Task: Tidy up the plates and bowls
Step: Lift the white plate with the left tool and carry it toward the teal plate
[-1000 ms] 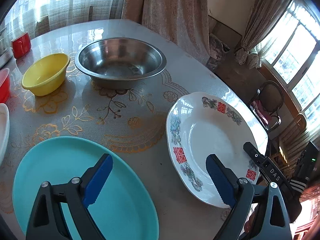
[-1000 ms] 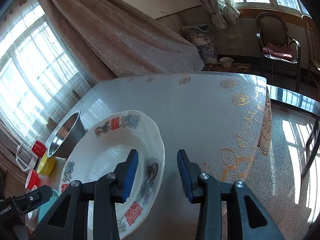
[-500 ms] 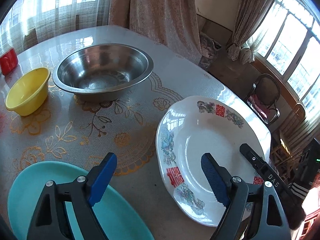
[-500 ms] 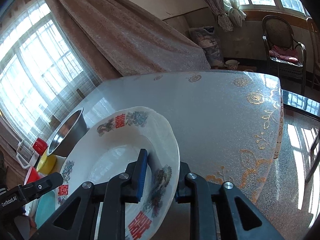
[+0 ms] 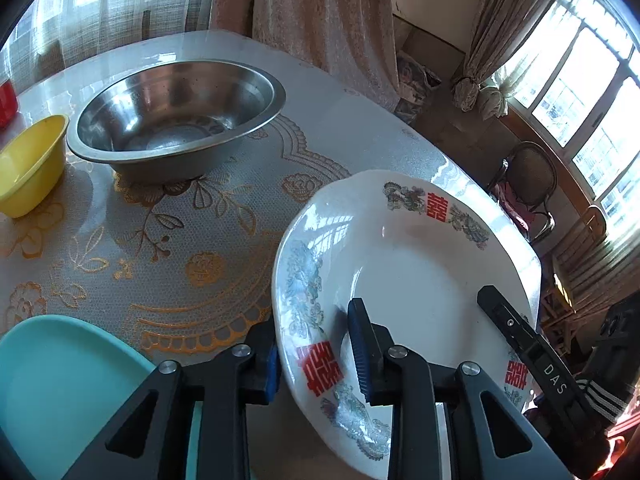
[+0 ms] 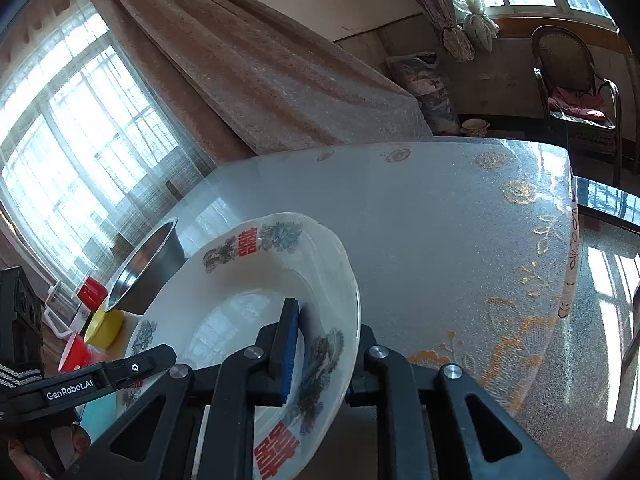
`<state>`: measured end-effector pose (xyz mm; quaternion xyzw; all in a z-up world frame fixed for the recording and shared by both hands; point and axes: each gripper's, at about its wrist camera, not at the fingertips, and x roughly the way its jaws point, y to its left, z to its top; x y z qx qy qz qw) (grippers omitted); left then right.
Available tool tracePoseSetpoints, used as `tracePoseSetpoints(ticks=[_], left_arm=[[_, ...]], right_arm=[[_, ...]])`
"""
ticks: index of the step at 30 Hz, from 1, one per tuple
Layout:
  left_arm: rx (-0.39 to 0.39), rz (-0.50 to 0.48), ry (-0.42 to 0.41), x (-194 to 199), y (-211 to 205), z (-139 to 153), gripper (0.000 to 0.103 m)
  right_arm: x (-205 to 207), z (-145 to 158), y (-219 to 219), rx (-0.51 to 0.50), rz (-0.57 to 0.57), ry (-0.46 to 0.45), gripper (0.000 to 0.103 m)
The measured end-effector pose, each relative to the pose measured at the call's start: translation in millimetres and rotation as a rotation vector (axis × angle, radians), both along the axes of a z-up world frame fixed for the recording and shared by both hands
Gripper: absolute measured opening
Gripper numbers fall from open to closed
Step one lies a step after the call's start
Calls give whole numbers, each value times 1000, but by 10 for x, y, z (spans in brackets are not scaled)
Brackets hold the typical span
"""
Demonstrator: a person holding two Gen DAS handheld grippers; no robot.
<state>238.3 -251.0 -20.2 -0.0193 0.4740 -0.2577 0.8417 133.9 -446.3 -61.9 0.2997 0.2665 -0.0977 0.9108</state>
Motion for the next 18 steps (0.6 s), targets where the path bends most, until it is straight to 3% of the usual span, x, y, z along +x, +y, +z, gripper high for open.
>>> tracePoseSetpoints(ticks=[7,11,18], left_arm=[[16,10,-78,-137,-12,-25,31],[12,6,-118,-207,-1,-45,30],[44,-15,-53,-119,-61,-8,34]], right_arm=[[-16,-30,-26,21,13,-20,14],[-67,-75,-72,69,36,-75,12],[-38,-67,-34,40,62,-56,12]])
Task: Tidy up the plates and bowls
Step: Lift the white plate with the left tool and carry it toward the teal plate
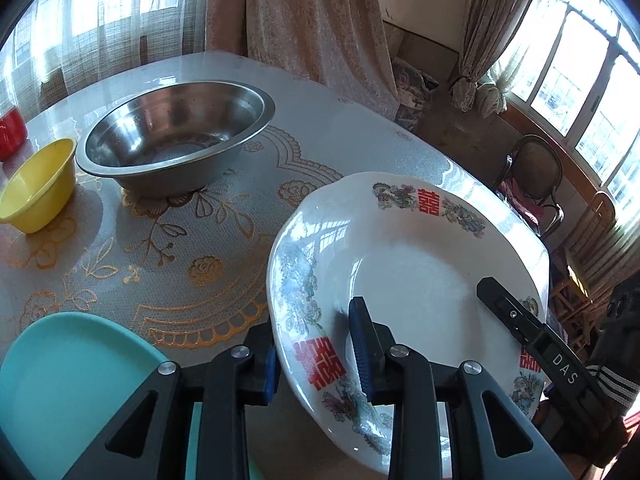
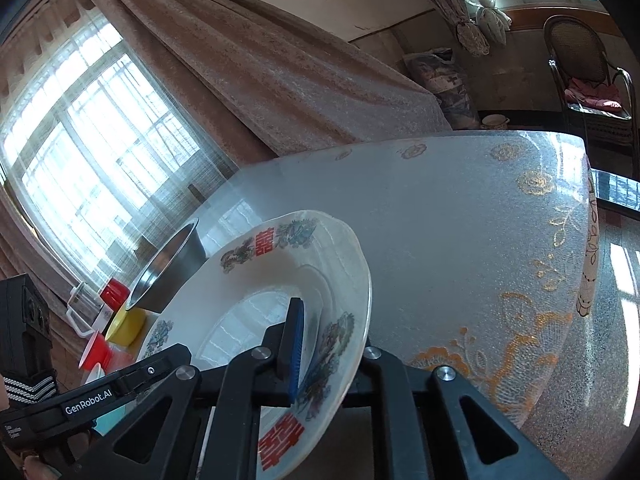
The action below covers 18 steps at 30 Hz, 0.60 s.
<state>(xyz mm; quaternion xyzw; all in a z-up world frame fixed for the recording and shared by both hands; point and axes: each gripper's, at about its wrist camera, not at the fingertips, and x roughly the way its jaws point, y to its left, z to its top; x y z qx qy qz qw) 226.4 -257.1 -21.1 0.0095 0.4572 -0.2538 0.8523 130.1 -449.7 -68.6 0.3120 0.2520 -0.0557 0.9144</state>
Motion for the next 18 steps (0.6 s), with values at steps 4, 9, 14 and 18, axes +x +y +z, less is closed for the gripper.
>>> tracePoseSetpoints(ticks=[4,9,14,18], left_arm=[[11,2,13,-10,-25,5,35],[16,-15,-49,-152,6,72,30],[14,-18,-71,-289,69,94,29],[-35,-13,-49,-369,182,88,29]], right_arm=[[16,9,32,-16,13,13,13],[-9,55,102,-81,10,33,13],[-117,33,102,-46,1,29,13],[-229,43,155,-50,-1,33,13]])
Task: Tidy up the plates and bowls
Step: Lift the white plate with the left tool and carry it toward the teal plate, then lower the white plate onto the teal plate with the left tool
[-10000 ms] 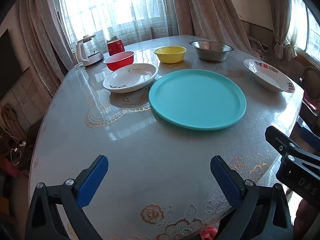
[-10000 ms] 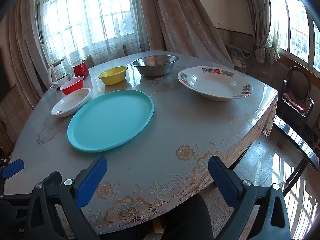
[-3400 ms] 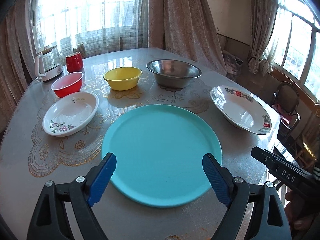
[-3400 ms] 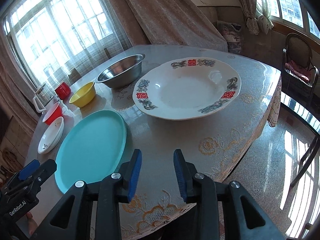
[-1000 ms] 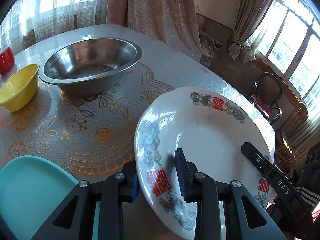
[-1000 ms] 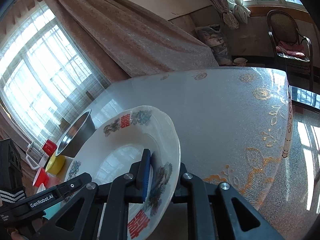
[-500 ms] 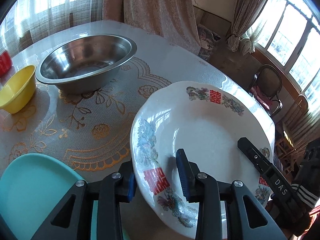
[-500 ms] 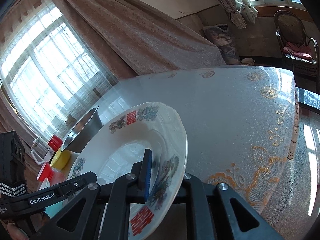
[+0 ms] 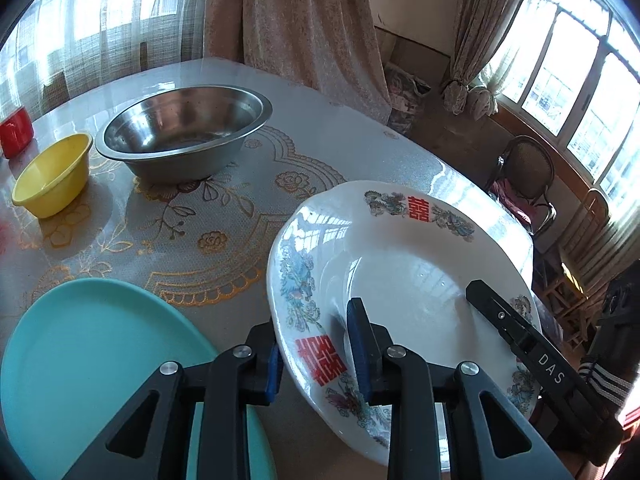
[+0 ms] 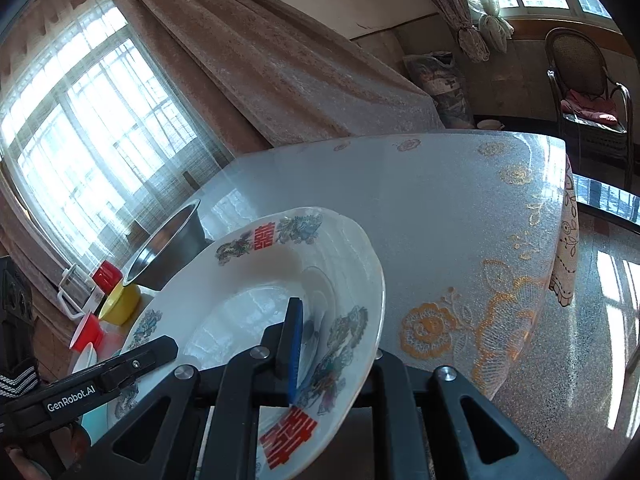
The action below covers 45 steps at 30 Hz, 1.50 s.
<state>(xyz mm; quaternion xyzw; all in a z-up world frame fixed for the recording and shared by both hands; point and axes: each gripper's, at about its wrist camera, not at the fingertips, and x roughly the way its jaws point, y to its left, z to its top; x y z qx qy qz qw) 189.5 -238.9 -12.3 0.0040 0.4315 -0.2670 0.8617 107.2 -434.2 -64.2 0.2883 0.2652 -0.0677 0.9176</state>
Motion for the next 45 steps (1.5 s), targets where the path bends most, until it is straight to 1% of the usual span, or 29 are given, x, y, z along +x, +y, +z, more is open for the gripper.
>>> tracePoseSetpoints(ticks=[4,8,13,17,24,31,37,42,45], left_arm=[[-47,9,-23,-127,133,101,29],[-99,44,-32,-227,339,209,29],[-98,85,-75,-362,621,315,29],[-108,126,-69,-416,889,340,29],[-89,190,-81,-517,1306,306,29],[-108,254,-71,-579,1698,286,29],[-107,297,-60,-600,1922,229,29],[-100,329,-45,-576,2062,147,29],[-91,349,-23,-523,2117,71,29]], right_arm=[[-117,74,78,-10,4,-18,13],[-195,160,188,-2,19,-37,13],[-248,268,421,-2,59,-58,13],[-238,333,629,-13,105,-68,13],[-204,391,1020,-23,179,-62,13],[-101,419,1352,-20,250,-49,13],[-31,396,1588,-24,296,-33,13],[39,312,1729,-24,327,3,14],[97,252,1814,-21,343,24,14]])
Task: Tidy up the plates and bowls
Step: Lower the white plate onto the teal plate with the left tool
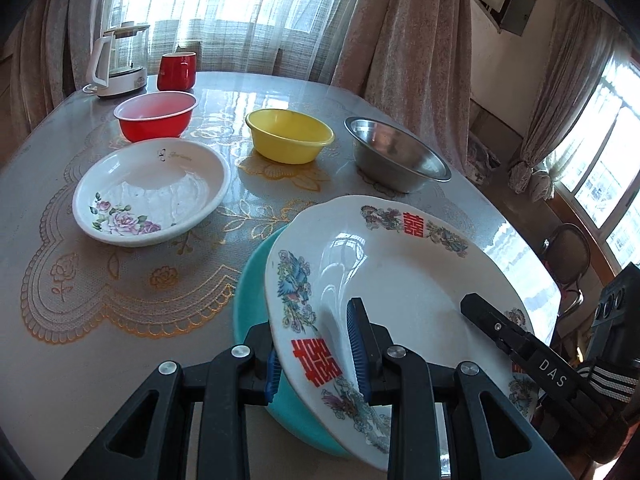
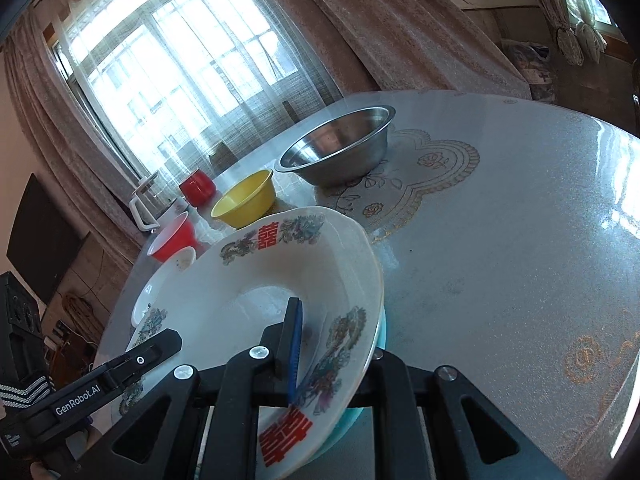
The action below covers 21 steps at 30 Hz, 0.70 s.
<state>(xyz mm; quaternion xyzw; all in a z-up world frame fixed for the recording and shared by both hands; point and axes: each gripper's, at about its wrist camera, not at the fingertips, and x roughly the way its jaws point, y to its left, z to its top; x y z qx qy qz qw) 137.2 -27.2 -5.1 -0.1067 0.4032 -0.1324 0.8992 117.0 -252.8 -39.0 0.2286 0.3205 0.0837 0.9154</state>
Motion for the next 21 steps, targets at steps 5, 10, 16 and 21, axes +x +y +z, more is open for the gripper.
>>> tracePoseSetpoints(ticks=[5,10,16,21], left_arm=[[13,25,23,31,53,-117,29],[34,47,21,51,70,-184,28],[44,39,18,50,49,-191,28],[34,35,22,41,67,-183,28]], right_arm=[[101,-102,78,-13,11,43,14],[120,-126,164,-51,29,36,17],[84,-141,127,-26,34,66,23],[-16,-116,15,11,20,74,24]])
